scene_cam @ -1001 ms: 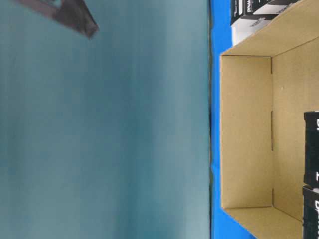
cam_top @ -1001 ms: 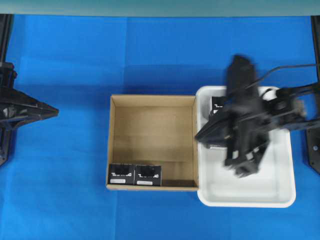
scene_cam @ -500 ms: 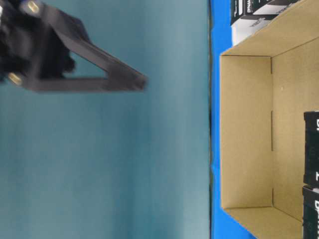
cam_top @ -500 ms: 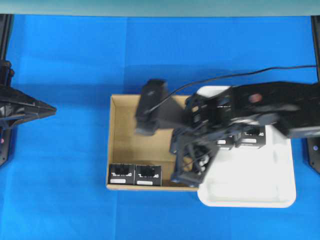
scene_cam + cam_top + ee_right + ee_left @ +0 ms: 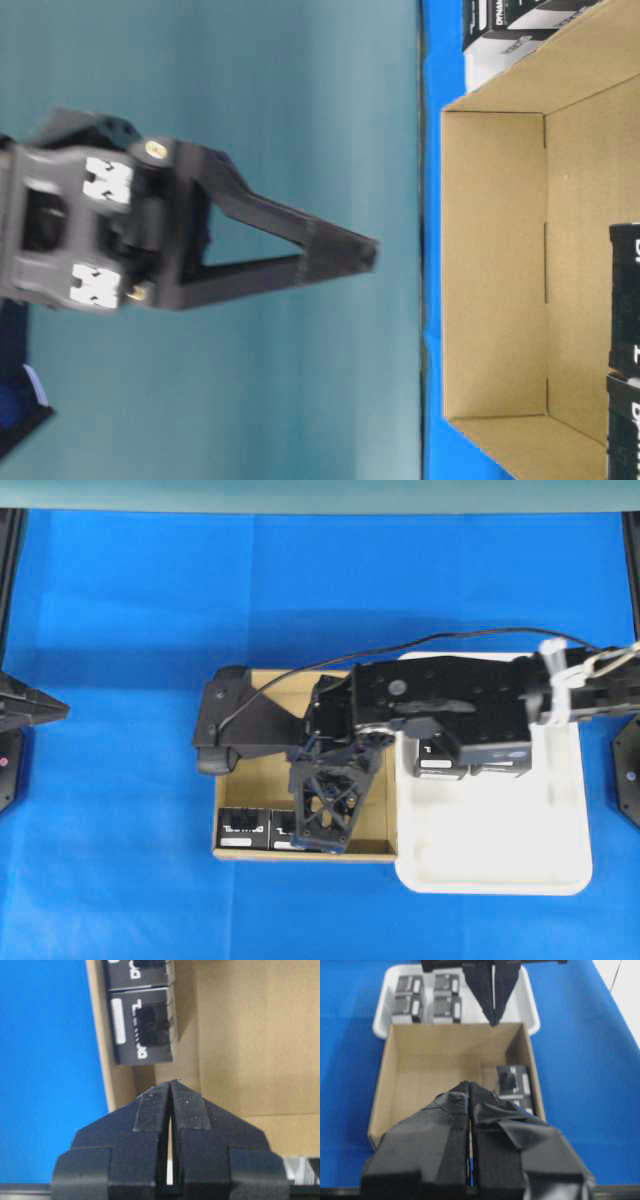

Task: Pick the box from inside the cardboard box.
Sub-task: 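Move the right gripper over the cardboard box toward the black-and-white boxes, then lower the right gripper onto the right black-and-white box and close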

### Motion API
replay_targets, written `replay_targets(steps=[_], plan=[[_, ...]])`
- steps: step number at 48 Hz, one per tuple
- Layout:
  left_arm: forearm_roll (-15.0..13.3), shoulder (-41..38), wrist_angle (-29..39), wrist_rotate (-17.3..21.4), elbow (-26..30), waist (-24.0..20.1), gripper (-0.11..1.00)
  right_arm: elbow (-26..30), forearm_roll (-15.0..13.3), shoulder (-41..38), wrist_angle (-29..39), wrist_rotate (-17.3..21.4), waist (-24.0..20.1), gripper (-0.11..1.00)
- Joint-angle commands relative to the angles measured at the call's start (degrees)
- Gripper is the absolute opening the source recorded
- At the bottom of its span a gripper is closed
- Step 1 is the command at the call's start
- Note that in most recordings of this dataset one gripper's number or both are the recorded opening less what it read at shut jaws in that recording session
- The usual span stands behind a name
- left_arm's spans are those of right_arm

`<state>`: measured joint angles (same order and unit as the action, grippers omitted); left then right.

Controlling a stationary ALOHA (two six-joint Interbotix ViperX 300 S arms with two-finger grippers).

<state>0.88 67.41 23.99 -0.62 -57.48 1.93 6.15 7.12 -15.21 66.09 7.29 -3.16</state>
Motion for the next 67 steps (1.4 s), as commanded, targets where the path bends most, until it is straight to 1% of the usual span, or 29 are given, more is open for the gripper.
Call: replay_targets(steps=[1,7,10,14,16,19,22,24,27,30,31,33,37,45,49,58,67], plan=[[0.1,-0.2,0.4,-0.2,1.7,0.2,-0.03,0.7,0.2,-1.5,-0.4,-0.3,0.9,0.03],[0.1,-0.3,0.7,-0.4,1.7,0.3,-0.03,0.6,0.2,-1.9,-0.6,-1.8,1.3,0.06],[0.1,-0.3,0.7,-0.4,1.7,0.3,-0.03,0.5,0.5,-1.9,-1.1,-3.6,1.6,0.08],[0.1,-0.3,0.6,-0.4,1.7,0.3,-0.03,0.4,2.4,-1.9,-2.5,-6.4,2.2,0.15],[0.1,-0.3,0.7,-0.4,1.7,0.3,-0.03,0.4,4.5,-2.1,-2.7,-7.6,3.1,0.21],[0.1,-0.3,0.7,-0.5,1.7,0.3,-0.03,0.4,7.7,-2.4,-2.7,-8.8,4.1,0.36],[0.1,-0.3,0.7,-0.5,1.7,0.3,-0.03,0.4,10.5,-2.5,-3.3,-9.6,5.0,0.55],[0.1,-0.3,0.7,-0.5,1.7,0.3,-0.03,0.4,11.3,-2.5,-3.9,-10.1,5.4,0.67],[0.1,-0.3,0.6,-0.6,1.7,0.3,-0.03,0.4,11.5,-2.5,-4.4,-11.3,5.5,0.84],[0.1,-0.4,0.4,-0.6,1.7,0.3,-0.03,0.1,12.0,-2.8,-4.5,-12.3,5.8,0.96],[0.1,-0.4,0.4,-0.6,1.7,0.3,-0.03,-0.1,12.2,-2.9,-4.5,-12.6,5.9,0.98],[0.1,-0.4,0.4,-0.6,1.6,0.3,-0.03,-0.4,13.0,-3.2,-4.6,-13.0,6.2,1.0],[0.1,-0.4,0.4,-0.6,1.5,0.3,-0.03,-1.3,15.9,-3.9,-5.3,-14.1,6.7,0.99],[0.1,-0.7,0.4,-0.7,1.7,0.3,-0.03,-4.0,22.1,-6.0,-7.5,-18.5,6.8,0.99],[0.1,-0.8,0.4,-1.2,1.7,0.3,-0.03,-4.7,24.1,-7.1,-7.8,-19.7,6.7,0.99],[0.1,-0.7,0.3,-2.8,1.7,0.4,-0.03,-5.7,24.4,-8.4,-10.1,-20.7,6.4,0.99],[0.1,-0.8,0.3,-3.1,1.6,0.4,-0.03,-5.6,24.4,-9.3,-10.4,-20.8,6.2,0.99]])
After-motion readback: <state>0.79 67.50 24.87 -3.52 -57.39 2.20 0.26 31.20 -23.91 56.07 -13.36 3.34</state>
